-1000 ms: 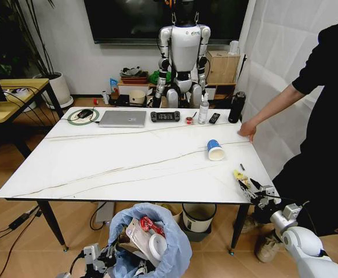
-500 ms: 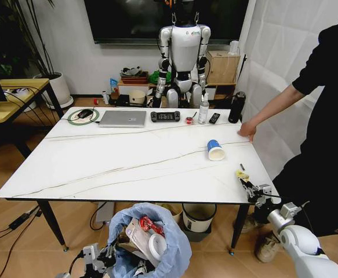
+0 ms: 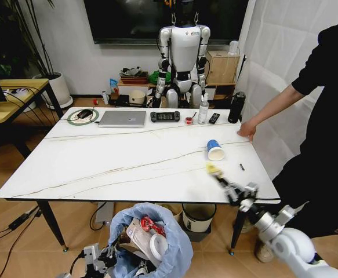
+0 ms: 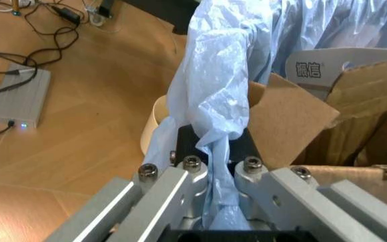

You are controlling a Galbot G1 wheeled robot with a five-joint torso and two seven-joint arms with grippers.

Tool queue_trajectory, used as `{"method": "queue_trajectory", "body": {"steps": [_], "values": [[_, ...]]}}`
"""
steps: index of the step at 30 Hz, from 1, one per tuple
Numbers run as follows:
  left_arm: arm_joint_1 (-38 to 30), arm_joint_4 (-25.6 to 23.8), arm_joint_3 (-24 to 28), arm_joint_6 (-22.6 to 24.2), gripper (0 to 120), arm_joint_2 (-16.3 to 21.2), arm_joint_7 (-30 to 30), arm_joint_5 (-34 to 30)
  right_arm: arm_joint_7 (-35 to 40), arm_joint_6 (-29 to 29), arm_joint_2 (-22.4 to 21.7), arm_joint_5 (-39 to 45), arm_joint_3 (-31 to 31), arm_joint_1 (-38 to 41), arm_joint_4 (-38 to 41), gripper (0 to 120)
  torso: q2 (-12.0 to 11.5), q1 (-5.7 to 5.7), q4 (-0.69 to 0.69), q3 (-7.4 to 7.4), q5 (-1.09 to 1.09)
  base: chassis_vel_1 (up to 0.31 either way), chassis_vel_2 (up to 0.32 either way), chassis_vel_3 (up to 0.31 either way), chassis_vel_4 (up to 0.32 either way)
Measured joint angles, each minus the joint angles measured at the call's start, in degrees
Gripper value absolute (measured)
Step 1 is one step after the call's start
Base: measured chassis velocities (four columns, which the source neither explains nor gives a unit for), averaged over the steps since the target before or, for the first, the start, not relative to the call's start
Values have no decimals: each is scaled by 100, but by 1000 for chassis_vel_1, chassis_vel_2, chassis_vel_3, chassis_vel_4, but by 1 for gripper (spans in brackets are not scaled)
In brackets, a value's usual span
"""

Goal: Pick up the trash bin and place the trash from the table into it.

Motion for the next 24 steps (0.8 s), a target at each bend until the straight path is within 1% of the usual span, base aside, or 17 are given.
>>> {"method": "queue_trajectory", "body": {"steps": [1, 2, 3, 4, 7, 8, 10, 11, 17, 18, 21, 24], "values": [[3, -2, 0, 1, 0, 0, 0, 2, -38, -13, -48, 33, -108, 58, 40, 0, 0, 0, 0, 0, 0, 0, 0, 0, 0], [11, -15, -8, 9, 0, -4, -5, 9, -177, -27, -263, 163, -666, 417, 114, 0, 0, 0, 0, 0, 0, 0, 0, 0, 0], [13, -25, -10, 15, 0, -3, -12, 10, -247, -20, -357, 210, -967, 658, 122, 0, 0, 0, 1, 0, 0, 0, 0, 0, 0], [13, -25, -10, 15, 0, -3, -12, 10, -247, -20, -357, 210, -967, 658, 122, 0, 0, 0, 1, 0, 0, 0, 0, 0, 0], [31, -56, -32, 40, 0, 35, -51, 10, -428, 25, -519, 298, -1718, 1269, 93, 0, 0, 0, 2, 1, 1, 0, 0, 0, 0], [40, -62, -47, 48, 0, 59, -62, 10, -479, 64, -533, 310, -2005, 1496, 43, 0, 0, 1, 2, 1, -1, 0, 0, 0, 0], [50, -63, -63, 59, 0, 89, -71, 10, -575, 126, -506, 310, -2410, 1790, -76, 0, -1, 1, 1, 1, 0, 0, 0, 0, 0], [50, -63, -63, 59, 0, 89, -71, 10, -575, 126, -506, 310, -2410, 1790, -76, 0, -1, 1, 1, 1, 0, 0, 0, 0, 0], [31, -63, -39, 76, 0, 30, -86, 44, -719, 120, -138, 215, -3376, 2631, -385, 0, 0, 0, 2, 1, 0, 0, 0, 0, 0], [31, -63, -39, 76, 0, 30, -86, 44, -719, 120, -138, 215, -3376, 2631, -385, 0, 0, 0, 2, 1, 0, 0, 0, 0, 0], [21, -66, -34, 79, 0, 3, -91, 56, -720, 86, -18, 158, -3675, 2969, -552, 0, -1, 1, 2, 1, 0, 0, 0, 0, 0], [14, -90, -47, 80, 0, -6, -93, 64, -735, 143, 60, -61, -3840, 3091, -877, 0, -1, 1, 2, 1, 0, 0, 0, 0, 0]]}}
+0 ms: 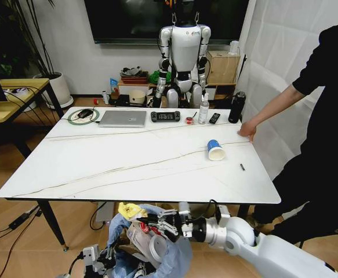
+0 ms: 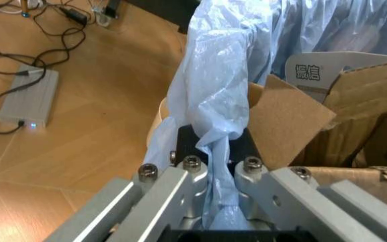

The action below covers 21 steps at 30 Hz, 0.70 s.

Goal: Pick up the trash bin and place the trash from the table into it.

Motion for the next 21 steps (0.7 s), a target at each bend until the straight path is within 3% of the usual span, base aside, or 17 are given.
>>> {"method": "queue_trajectory", "body": {"steps": [4, 14, 19, 21], "values": [[0, -82, -15, 1, 0, 12, -2, 6, 97, 137, -9, -306, -10, -97, -203, 0, -1, 0, -1, 0, 1, 0, 0, 0, 0], [-27, -137, -44, 49, 0, 196, -56, -49, 141, 154, -73, -388, 229, -274, -9, 35, -1, 0, -2, 0, 0, 0, 0, 0, 0], [13, -224, -129, 80, 0, 502, -71, -188, 610, 157, 49, -239, 760, -313, 87, 53, -1, -1, -1, 0, -1, 0, 0, 0, 0], [52, -293, -193, 94, 0, 744, -75, -294, 1209, -3, 218, -115, 1271, -316, -45, 62, -1, -1, 0, 0, 1, 0, 0, 0, 0]]}}
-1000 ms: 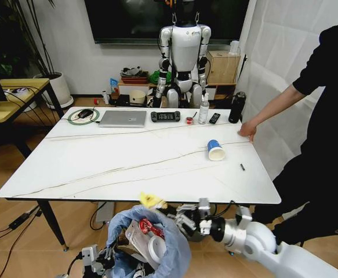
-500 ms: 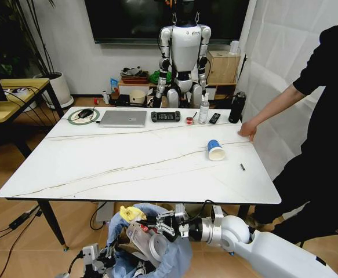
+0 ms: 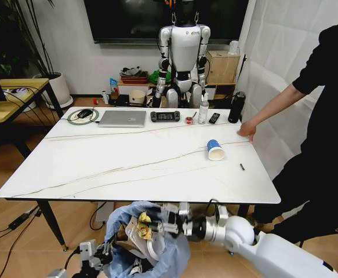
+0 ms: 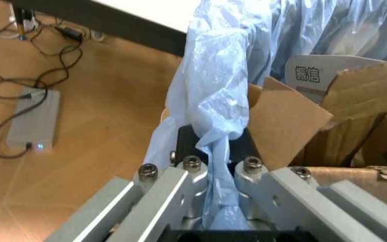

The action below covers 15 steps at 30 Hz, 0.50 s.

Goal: Pick up the trash bin and place the trash from the table into it.

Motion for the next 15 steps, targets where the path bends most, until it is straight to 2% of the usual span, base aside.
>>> {"method": "queue_trajectory", "body": {"steps": [4, 5, 9, 11, 12, 15], "values": [[31, -33, -28, 19, 0, 476, -3, -158, 1654, -308, 238, -25, 997, -131, -272, 77, 0, 1, 0, 0, 1, 0, 0, 0, 0], [31, -33, -28, 19, 0, 476, -3, -158, 1654, -308, 238, -25, 997, -131, -272, 77, 0, 1, 0, 0, 1, 0, 0, 0, 0], [-76, 42, -2, 52, 0, 980, -4, -417, 2840, -813, 233, -207, 1708, -285, -581, 96, 0, 1, -2, 0, -2, 0, 0, 0, 0], [-115, 80, 8, 60, 0, 1208, -4, -536, 3148, -1025, 242, -283, 1879, -305, -741, 99, 0, 0, -2, 0, -1, 0, 0, 0, 0], [-115, 80, 8, 60, 0, 1208, -4, -536, 3148, -1025, 242, -283, 1879, -305, -741, 99, 0, 0, -2, 0, -1, 0, 0, 0, 0], [-176, 137, 47, 73, 0, 1609, -4, -757, 3377, -1530, 282, -376, 2142, -324, -1070, 100, 0, 1, -3, 0, 0, 0, 0, 0, 0]]}}
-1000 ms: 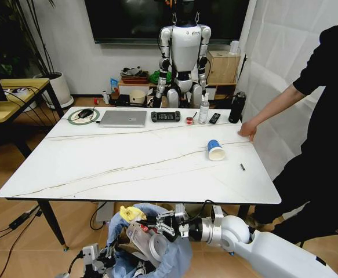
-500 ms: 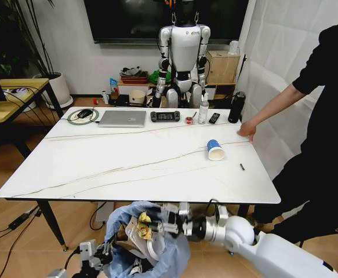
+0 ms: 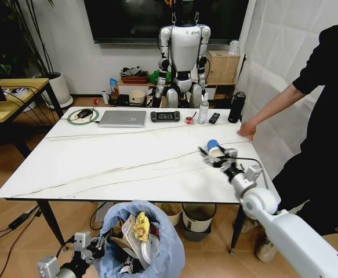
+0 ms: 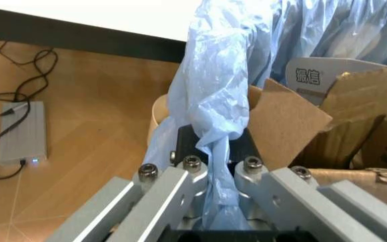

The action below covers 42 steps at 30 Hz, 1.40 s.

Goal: Pick up the trash bin and place the trash from the table into it.

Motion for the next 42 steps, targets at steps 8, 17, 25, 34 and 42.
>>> {"method": "queue_trajectory", "body": {"steps": [8, 17, 25, 34, 42], "values": [[-164, 117, 123, 18, 0, 707, 56, -418, 9, -690, 2, -111, 207, -82, -517, 100, 0, 0, 1, 0, -2, 0, 0, 0, 0], [-205, 152, 132, -2, 0, 922, 161, -577, -61, -687, 10, -262, 164, 117, -1049, 99, 0, 0, 2, 0, -1, 0, 0, 0, 0], [-148, 79, 63, -27, 0, 791, 202, -572, -91, -579, -42, -311, 142, 145, -1334, 76, 1, -1, 2, 0, 0, 0, 0, 0, 0], [-75, -37, 10, -30, 0, 591, 200, -472, -146, -551, -140, -281, 155, 172, -1431, 49, 1, -1, 2, 0, -1, 0, 0, 0, 0], [-21, -101, -37, -46, 0, 408, 192, -376, -147, -482, -224, -315, 145, 112, -1403, 20, 1, -1, 2, 0, 0, 0, 0, 0, 0]]}}
